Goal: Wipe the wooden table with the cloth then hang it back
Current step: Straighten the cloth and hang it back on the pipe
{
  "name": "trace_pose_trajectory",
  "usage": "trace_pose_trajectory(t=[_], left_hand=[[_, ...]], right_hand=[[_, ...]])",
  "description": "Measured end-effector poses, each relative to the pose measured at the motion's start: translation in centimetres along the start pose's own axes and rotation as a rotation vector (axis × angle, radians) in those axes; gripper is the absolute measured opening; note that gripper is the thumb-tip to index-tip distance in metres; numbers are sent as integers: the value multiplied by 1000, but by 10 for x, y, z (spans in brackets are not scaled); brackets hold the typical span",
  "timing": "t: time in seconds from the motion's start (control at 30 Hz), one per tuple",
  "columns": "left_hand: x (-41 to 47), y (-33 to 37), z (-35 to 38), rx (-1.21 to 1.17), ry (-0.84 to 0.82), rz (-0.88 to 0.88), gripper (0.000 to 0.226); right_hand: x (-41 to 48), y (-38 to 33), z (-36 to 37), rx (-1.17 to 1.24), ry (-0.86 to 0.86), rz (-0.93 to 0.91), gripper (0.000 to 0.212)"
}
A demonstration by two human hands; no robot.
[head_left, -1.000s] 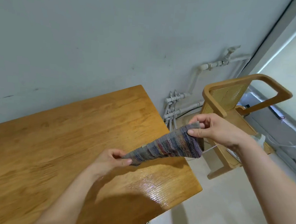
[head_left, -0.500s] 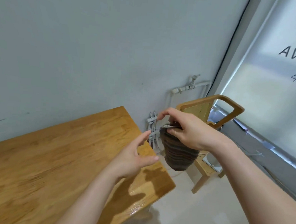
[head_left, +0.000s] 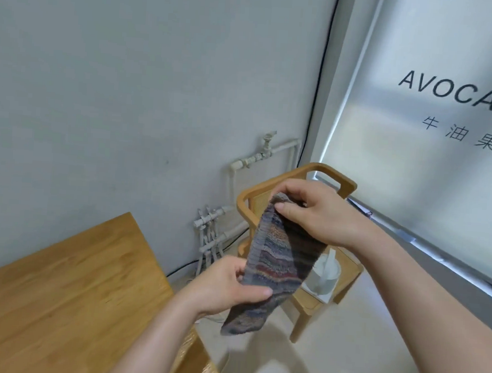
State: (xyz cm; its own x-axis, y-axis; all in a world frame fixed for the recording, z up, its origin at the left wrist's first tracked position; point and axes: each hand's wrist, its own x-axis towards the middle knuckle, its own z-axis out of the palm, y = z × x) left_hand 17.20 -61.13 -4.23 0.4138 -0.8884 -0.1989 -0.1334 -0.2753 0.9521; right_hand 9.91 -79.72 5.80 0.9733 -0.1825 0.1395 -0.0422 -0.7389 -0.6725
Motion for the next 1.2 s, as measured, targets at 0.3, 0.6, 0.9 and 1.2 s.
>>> trace_pose_trajectory(t=[0.3, 0.6, 0.9, 1.2], left_hand=[[107, -11, -12, -57, 141, -60, 17], [226, -33, -77, -844, 312, -161, 36], [366, -81, -155, -1157, 545, -310, 56], [498, -121, -256, -807, 902, -384, 53]], right_hand=[[69, 121, -58, -190, 77, 94, 15], [177, 211, -63, 153, 173, 479, 21], [369, 292, -31, 843, 13, 781, 46], [520, 378, 23, 685, 70, 824, 21]])
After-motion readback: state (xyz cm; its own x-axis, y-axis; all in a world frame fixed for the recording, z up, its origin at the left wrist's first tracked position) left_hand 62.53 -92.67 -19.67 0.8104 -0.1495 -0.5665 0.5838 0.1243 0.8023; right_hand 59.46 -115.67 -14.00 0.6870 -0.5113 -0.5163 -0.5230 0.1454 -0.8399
